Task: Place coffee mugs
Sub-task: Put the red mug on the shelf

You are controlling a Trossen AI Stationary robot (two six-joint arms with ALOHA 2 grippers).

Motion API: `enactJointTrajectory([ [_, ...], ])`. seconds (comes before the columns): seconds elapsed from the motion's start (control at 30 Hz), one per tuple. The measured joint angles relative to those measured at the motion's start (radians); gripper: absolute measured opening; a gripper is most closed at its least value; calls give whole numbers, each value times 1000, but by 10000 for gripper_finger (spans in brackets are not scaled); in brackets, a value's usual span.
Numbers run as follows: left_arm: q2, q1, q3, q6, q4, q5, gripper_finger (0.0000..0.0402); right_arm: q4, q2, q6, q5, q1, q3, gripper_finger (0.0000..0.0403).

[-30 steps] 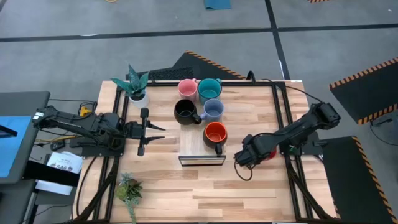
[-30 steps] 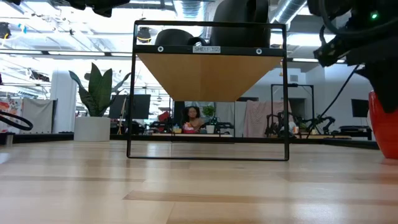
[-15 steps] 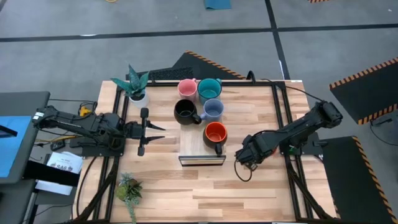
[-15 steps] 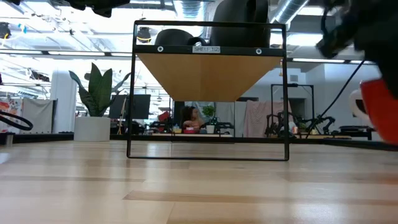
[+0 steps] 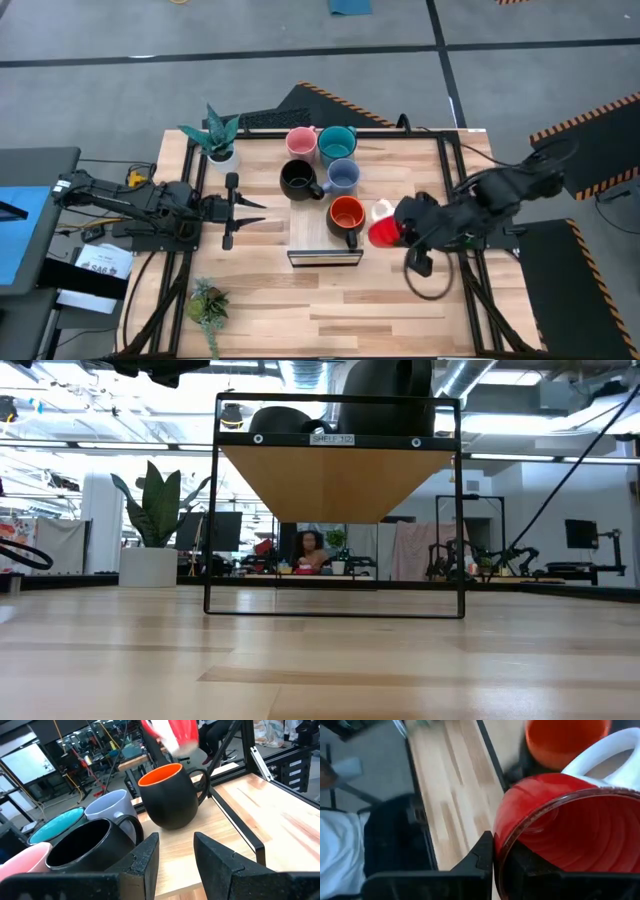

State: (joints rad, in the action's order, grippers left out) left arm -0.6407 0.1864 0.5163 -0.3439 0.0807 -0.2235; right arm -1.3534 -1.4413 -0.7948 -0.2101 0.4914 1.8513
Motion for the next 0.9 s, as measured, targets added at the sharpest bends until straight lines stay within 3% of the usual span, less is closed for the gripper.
enactJointTrajectory([
  [0.23,0,0,0,-11,0,-1,109,81,-125,342,-145,-43,239,39],
  [0.33,0,0,0,-10,0,-1,109,233,-198,508,-147,-105,267,39],
  [0.43,0,0,0,-13,8,-19,109,334,-274,643,-69,-145,290,39],
  [0.53,0,0,0,-13,8,-55,109,275,-345,669,-10,-169,338,39],
  [0.9,0,0,0,-14,34,-80,109,63,-564,672,5,-206,496,39],
])
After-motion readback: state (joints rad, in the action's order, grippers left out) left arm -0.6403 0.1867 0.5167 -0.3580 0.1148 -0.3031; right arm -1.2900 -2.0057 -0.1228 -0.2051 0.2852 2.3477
